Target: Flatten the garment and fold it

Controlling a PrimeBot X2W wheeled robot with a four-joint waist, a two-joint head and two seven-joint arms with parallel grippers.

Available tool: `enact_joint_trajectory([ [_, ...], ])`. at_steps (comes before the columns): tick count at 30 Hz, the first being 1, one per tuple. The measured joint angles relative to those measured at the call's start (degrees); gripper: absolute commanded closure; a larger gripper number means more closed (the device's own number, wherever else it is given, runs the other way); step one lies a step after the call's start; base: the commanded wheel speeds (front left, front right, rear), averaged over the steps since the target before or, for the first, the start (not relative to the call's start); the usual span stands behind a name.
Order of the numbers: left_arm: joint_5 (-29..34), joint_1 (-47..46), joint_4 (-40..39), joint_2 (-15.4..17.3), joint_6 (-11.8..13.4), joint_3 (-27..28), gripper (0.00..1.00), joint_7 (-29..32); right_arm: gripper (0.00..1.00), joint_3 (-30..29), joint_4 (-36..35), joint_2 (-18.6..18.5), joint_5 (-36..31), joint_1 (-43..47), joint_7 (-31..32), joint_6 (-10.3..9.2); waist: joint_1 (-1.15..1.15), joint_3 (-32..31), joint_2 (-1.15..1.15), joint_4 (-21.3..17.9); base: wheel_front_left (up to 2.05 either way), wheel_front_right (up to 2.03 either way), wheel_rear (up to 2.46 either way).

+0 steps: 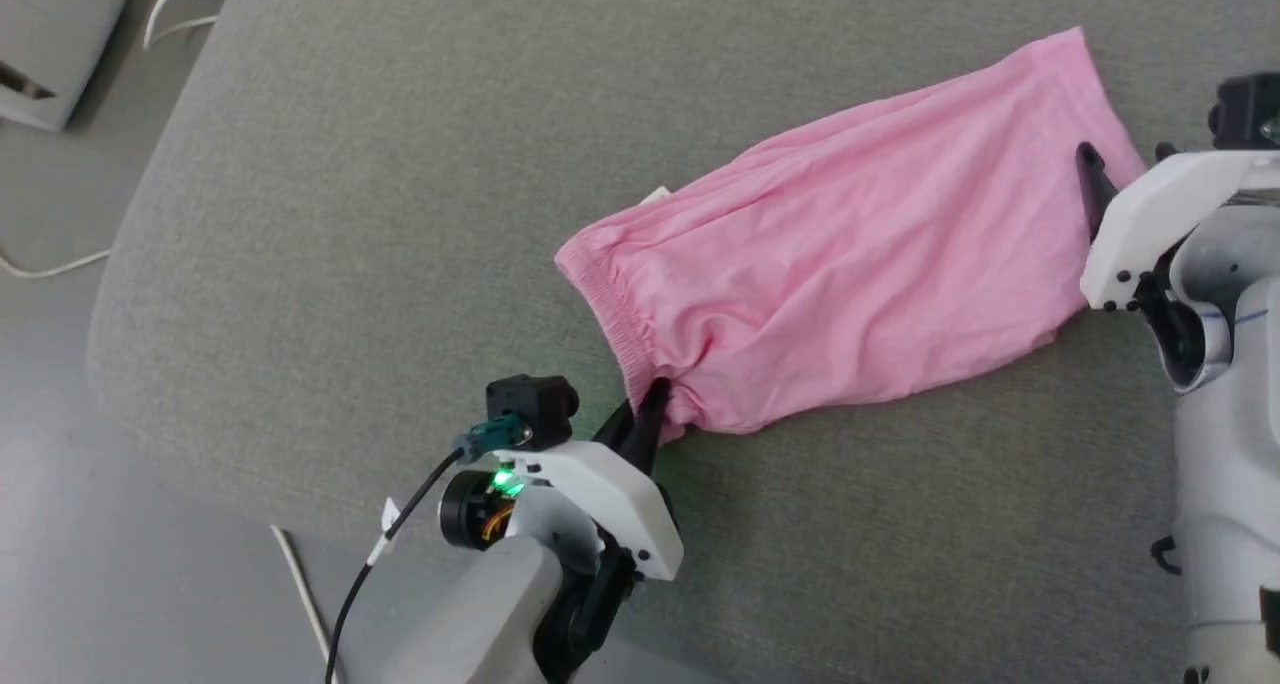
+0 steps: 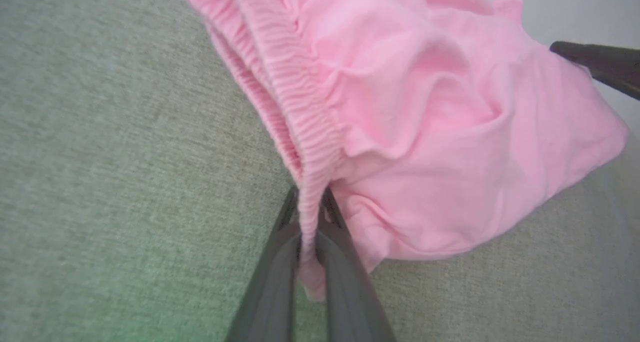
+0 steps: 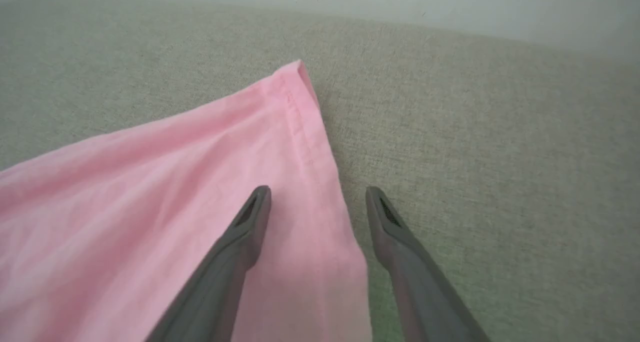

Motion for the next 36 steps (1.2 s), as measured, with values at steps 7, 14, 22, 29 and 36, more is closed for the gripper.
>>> enact_joint_trajectory([
  [7, 0.0, -0.7, 0.0, -0.8, -0.4, -0.6, 1.0, -0.6, 0.85, -1.9, 5.4, -0.7, -3.7, -5.1, 13.2, 0.0, -0.01, 1.6, 0.0, 2.1, 0.0, 0.0, 0.0],
  [14, -0.4, -0.7, 0.4, -0.5, -0.4, -0.6, 1.0, -0.7, 1.0, 1.1, 1.8, -0.5, -2.1, -2.8, 16.1, 0.01, -0.01, 0.7, 0.0, 1.3, 0.0, 0.0, 0.0],
  [22, -0.7, 0.9, -0.1, 2.0, 0.2, -0.2, 1.0, 0.3, 1.0, -0.8, -9.3, -0.9, 1.1, 9.2, 14.5, 0.02, -0.01, -2.4, 0.0, -0.7, 0.0, 0.0, 0.0],
  [29, -1.0, 3.3, -2.5, 4.4, 1.1, 0.0, 1.0, 1.9, 1.0, -3.9, -22.0, 1.3, 4.5, 21.5, 16.1, 0.02, -0.02, -4.9, 0.0, -3.7, 0.0, 0.0, 0.0],
  [36, -1.0, 3.9, -5.8, 5.8, 1.6, -0.4, 1.0, 3.4, 1.0, -6.0, -30.1, 2.7, 9.3, 30.4, 16.5, 0.02, -0.02, -6.3, 0.0, -6.7, 0.0, 0.0, 0.0],
])
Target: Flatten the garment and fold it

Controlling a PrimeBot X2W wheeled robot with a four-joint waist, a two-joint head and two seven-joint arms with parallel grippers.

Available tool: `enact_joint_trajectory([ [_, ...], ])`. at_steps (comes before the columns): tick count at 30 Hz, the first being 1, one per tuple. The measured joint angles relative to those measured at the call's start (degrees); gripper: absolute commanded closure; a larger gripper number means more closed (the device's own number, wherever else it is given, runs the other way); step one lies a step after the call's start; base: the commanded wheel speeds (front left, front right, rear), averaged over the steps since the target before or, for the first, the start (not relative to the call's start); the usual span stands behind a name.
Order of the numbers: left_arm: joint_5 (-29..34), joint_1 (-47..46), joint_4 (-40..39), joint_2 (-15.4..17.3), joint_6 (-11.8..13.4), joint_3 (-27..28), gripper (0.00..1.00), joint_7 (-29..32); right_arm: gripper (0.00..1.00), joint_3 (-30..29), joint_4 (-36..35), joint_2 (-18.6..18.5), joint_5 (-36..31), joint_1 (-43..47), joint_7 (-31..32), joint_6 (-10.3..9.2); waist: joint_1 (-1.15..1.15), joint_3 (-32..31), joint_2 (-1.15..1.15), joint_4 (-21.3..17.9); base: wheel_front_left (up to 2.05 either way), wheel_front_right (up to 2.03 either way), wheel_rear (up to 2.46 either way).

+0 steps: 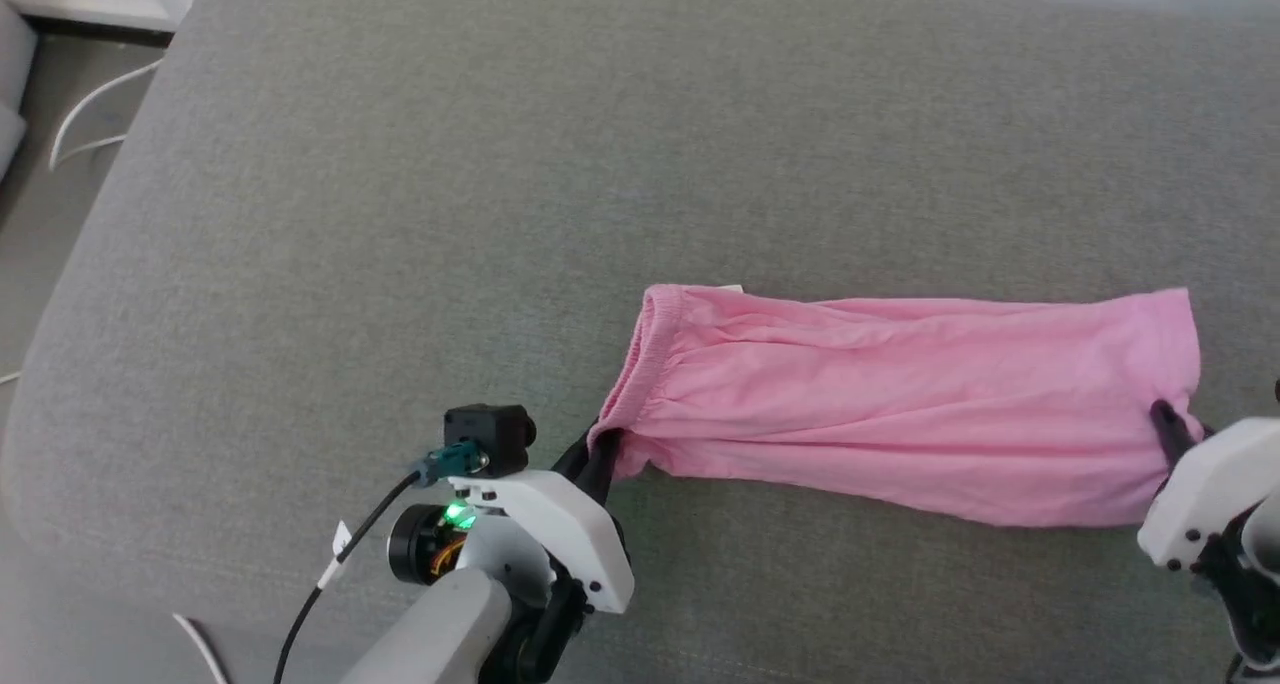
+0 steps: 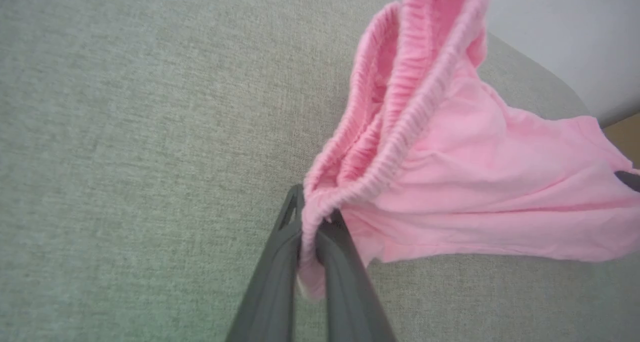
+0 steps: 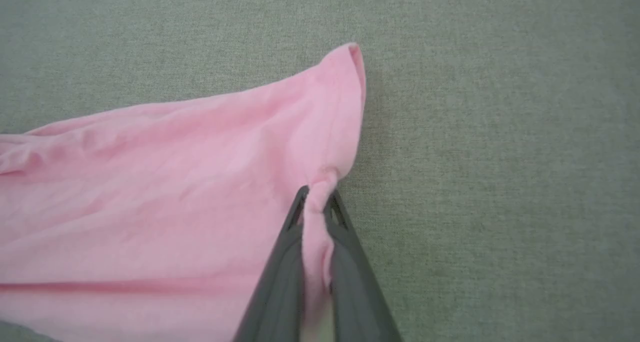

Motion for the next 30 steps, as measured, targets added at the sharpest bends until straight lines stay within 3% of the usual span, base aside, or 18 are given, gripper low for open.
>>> enact_joint_trajectory([
  [3, 0.0, 0.0, -0.8, 0.4, 0.2, -0.1, 1.0, 0.9, 1.0, 0.4, 0.8, 0.0, 3.0, 1.4, -2.2, 0.0, 0.0, -0.3, 0.0, -1.1, 0.0, 0.0, 0.0],
  [4, 0.0, 0.0, -1.0, 0.4, 0.2, -0.1, 0.83, 1.1, 0.87, 0.5, 1.4, 0.0, 3.3, 1.5, -3.0, -0.01, 0.0, -0.3, 0.0, -1.4, 0.0, 0.0, 0.0],
  [5, 0.0, 0.0, -1.2, 0.5, 0.2, -0.3, 0.4, 1.4, 0.57, 0.7, 2.2, 0.0, 3.8, 1.5, -3.8, -0.01, 0.0, -0.4, 0.0, -1.7, 0.0, 0.0, 0.0],
  [6, -0.1, 0.0, -1.4, 0.5, 0.2, -0.5, 0.0, 1.7, 0.0, 0.9, 3.1, 0.0, 3.9, 1.5, -4.7, -0.01, 0.0, -0.5, 0.0, -1.9, 0.0, 0.0, 0.0],
  [13, -1.9, 0.8, -3.3, 0.5, -2.5, -1.2, 0.0, 1.2, 0.0, 2.8, 7.2, 0.0, 4.3, 1.7, -12.3, -0.01, 0.0, -1.9, -0.01, -2.1, 0.0, 0.0, 0.0],
  [20, 0.8, 2.3, -6.2, 2.6, -3.7, -0.2, 0.0, -7.4, 0.0, 3.8, 5.5, 0.0, 2.4, 4.4, -19.0, -0.01, 0.0, -4.2, -0.01, -1.6, 0.0, 0.0, 0.0],
  [26, 5.9, 2.7, -7.0, 4.4, -4.1, 3.5, 0.0, -14.3, 0.0, 2.9, 4.9, 0.0, 0.5, 5.0, -21.5, -0.01, 0.0, -5.7, 0.0, -1.7, 0.0, 0.0, 0.0],
  [30, 11.6, 2.7, -8.4, 3.3, -4.0, 10.7, 0.0, -14.7, 0.0, 2.3, 6.1, 0.0, 0.4, 5.0, -21.9, -0.01, 0.01, -6.0, -0.01, -2.1, 0.0, 0.0, 0.0],
])
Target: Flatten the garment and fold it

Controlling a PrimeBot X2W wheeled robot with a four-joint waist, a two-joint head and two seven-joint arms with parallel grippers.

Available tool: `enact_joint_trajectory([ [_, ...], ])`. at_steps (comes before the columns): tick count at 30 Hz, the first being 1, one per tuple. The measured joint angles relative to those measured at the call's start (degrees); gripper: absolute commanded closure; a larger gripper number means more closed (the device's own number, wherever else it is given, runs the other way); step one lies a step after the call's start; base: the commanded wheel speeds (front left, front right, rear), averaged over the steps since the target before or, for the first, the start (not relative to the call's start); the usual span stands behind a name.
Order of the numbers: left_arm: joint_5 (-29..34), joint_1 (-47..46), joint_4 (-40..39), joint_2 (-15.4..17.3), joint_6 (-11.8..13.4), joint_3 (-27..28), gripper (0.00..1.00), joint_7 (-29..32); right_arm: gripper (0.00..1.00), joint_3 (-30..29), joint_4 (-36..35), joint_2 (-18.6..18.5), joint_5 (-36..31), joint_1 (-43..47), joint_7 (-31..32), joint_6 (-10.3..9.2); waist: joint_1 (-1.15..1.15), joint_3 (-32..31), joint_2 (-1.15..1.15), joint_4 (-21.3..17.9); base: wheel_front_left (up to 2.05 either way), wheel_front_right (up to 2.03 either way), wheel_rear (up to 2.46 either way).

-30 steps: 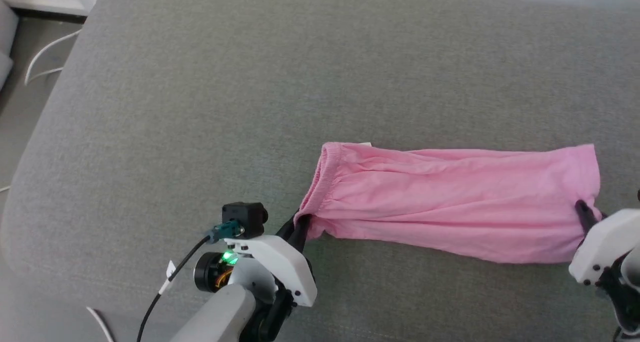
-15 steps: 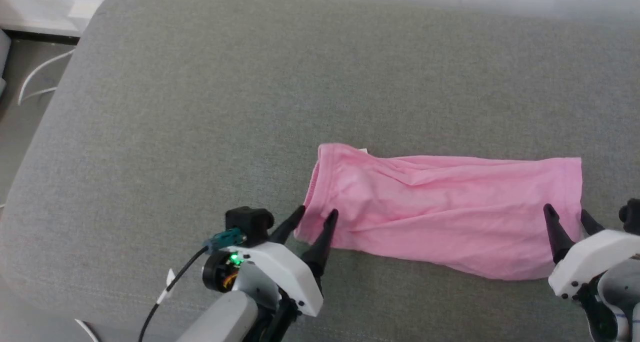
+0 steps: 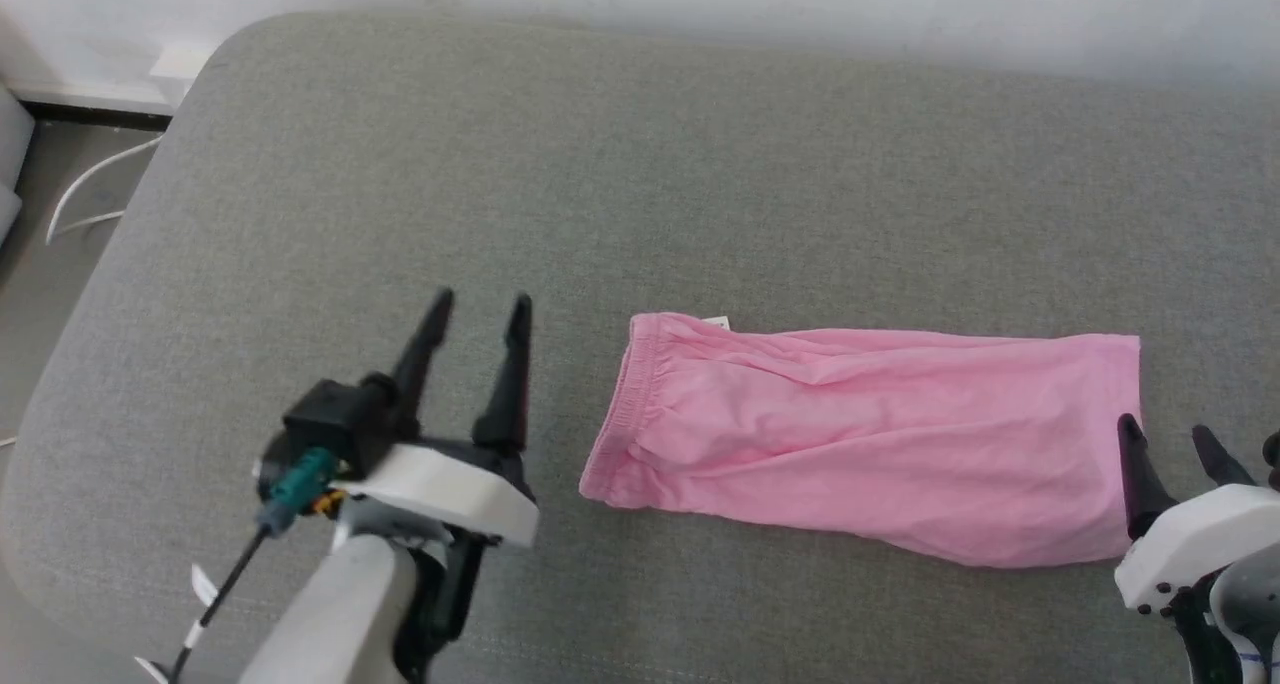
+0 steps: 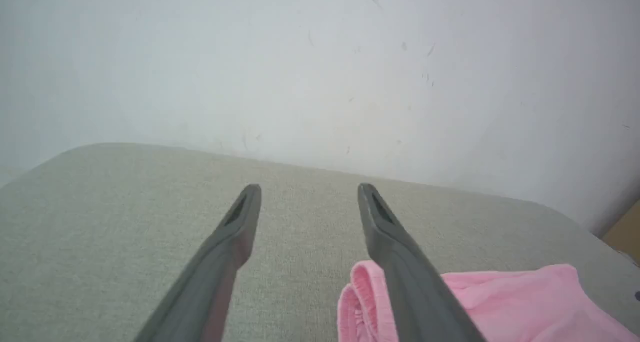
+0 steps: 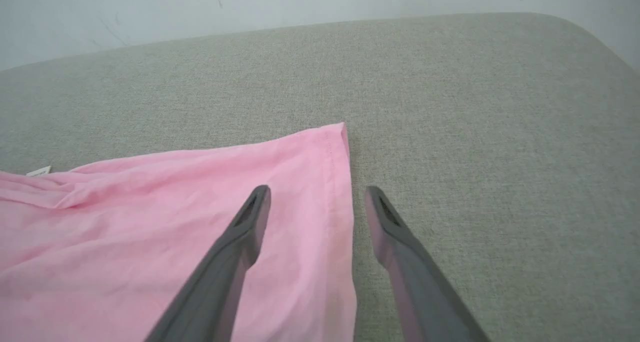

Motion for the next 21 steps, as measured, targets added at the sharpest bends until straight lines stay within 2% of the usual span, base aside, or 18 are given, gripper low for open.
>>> enact_joint_trajectory([
  [3, 5.5, 0.0, -1.4, -1.9, -0.2, 5.5, 0.0, -0.1, 0.0, -0.7, 1.5, 0.0, -0.4, -0.3, 0.0, 0.0, 0.0, 0.0, 0.0, -0.4, 0.0, 0.0, 0.0],
  [8, 12.5, 0.2, -0.3, -4.3, -2.9, 11.4, 0.0, 0.0, 0.0, -1.3, 5.1, 0.0, -0.1, -2.7, 1.2, 0.0, 0.0, 0.2, 0.0, -1.3, 0.0, 0.0, 0.0],
  [11, 16.2, 0.2, 0.3, -5.3, -3.7, 14.5, 0.0, 0.0, 0.0, -1.1, 8.3, 0.0, 0.6, -4.5, 2.6, 0.0, 0.0, 0.3, 0.0, -1.9, 0.0, 0.0, 0.0],
  [21, 21.0, 2.8, 2.7, -9.6, -7.5, 20.8, 0.0, -0.1, 0.0, -0.3, 21.5, -0.1, 2.8, -11.0, 9.4, 0.0, 0.0, -0.8, 0.0, -3.0, 0.0, 0.0, 0.0],
])
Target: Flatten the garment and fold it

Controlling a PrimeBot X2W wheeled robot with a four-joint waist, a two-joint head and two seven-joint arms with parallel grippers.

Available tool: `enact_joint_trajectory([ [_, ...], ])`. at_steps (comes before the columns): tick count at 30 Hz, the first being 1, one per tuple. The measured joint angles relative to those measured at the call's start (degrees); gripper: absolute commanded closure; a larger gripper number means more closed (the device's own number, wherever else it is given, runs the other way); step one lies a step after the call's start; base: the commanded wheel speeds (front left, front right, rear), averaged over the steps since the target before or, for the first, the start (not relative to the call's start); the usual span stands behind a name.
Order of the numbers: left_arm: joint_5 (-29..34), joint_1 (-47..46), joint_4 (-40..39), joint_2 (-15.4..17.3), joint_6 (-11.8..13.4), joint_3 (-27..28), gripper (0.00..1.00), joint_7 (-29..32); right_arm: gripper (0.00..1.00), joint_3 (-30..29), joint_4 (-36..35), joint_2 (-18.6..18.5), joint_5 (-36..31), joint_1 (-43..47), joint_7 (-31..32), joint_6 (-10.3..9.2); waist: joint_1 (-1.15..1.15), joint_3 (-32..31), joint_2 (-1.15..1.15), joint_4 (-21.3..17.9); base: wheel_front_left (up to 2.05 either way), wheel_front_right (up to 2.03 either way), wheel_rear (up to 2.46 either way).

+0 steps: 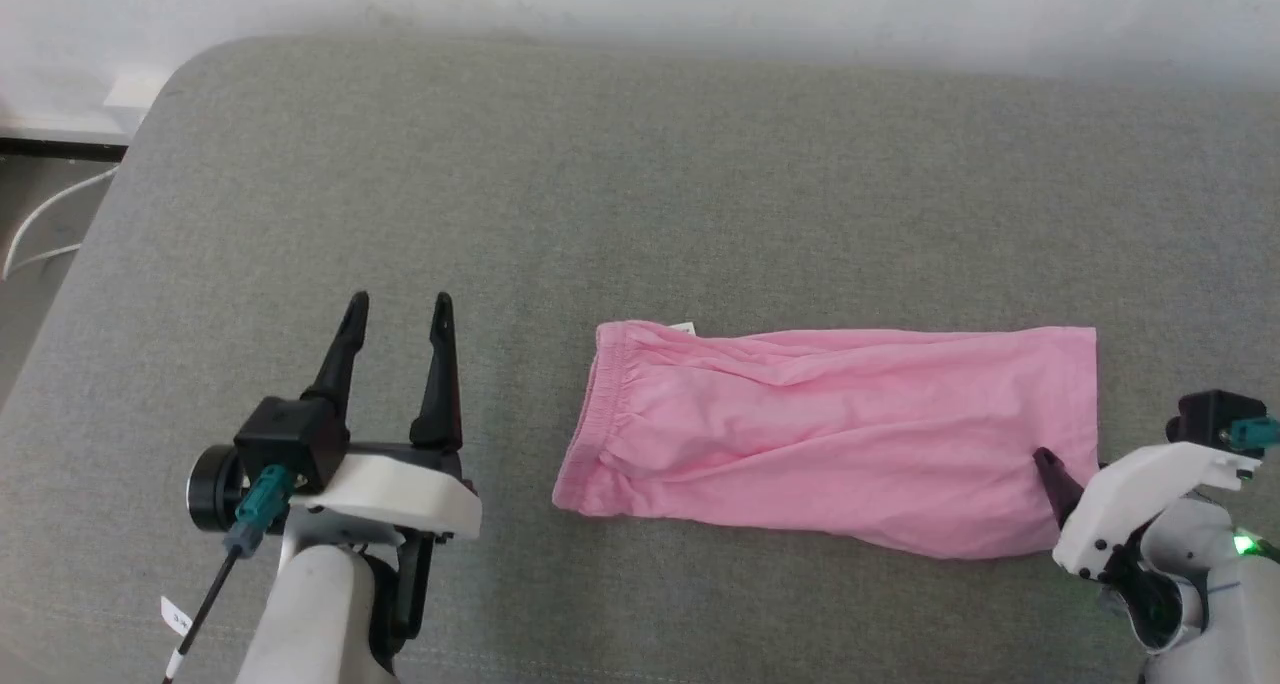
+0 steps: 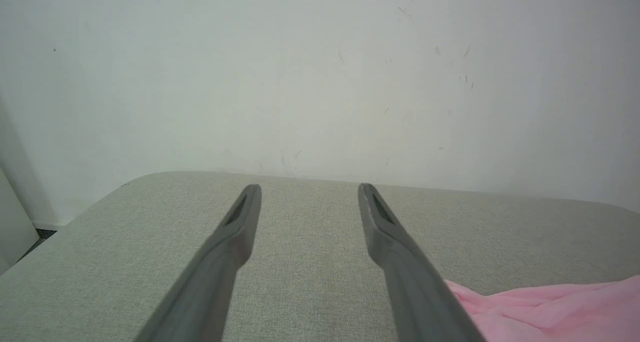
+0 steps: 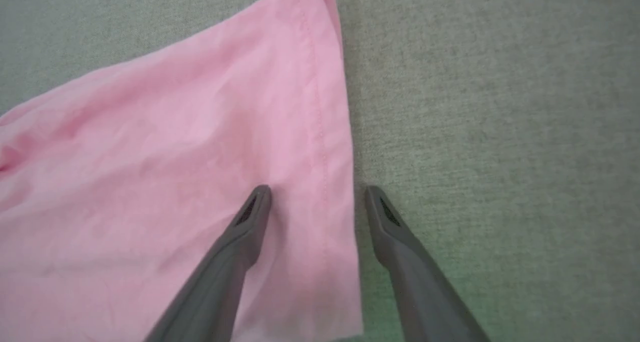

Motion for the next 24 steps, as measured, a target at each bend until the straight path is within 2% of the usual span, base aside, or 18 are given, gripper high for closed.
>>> enact_joint_trajectory([
  [10, 1.8, 1.2, 1.5, -2.0, -2.5, 2.4, 0.0, 0.0, 0.0, -0.8, 8.7, -0.2, 0.8, -5.8, 0.9, -0.01, 0.0, -1.3, 0.0, 1.0, 0.0, 0.0, 0.0],
  [11, 1.9, 1.3, 1.6, -2.0, -2.7, 2.5, 0.0, 0.0, 0.16, -0.7, 9.4, -0.3, 0.8, -6.3, 1.2, -0.01, 0.0, -1.3, 0.0, 1.1, 0.0, 0.0, 0.0],
  [12, 1.9, 1.3, 1.6, -2.1, -2.7, 2.6, 0.0, 0.0, 0.53, -0.8, 10.0, -0.3, 0.8, -6.8, 1.3, -0.01, 0.0, -1.2, 0.0, 1.2, 0.0, 0.0, 0.0],
  [14, 1.9, 1.3, 1.8, -2.2, -3.0, 2.8, 0.0, 0.0, 0.9, -0.8, 11.1, -0.3, 0.8, -7.8, 1.8, -0.01, 0.0, -1.1, 0.0, 1.4, 0.0, 0.0, 0.0],
  [15, 1.9, 1.3, 1.9, -2.2, -3.2, 2.9, 0.0, 0.0, 1.0, -0.7, 11.4, -0.4, 0.8, -8.2, 1.9, -0.01, 0.0, -1.0, 0.0, 1.5, 0.0, 0.0, 0.0],
  [24, 1.9, 1.3, 2.6, -2.6, -3.7, 3.5, 0.0, 0.0, 1.0, -0.5, 10.5, -0.8, 0.1, -8.5, 0.7, 0.0, 0.0, -0.8, 0.0, 1.7, 0.0, 0.0, 0.0],
])
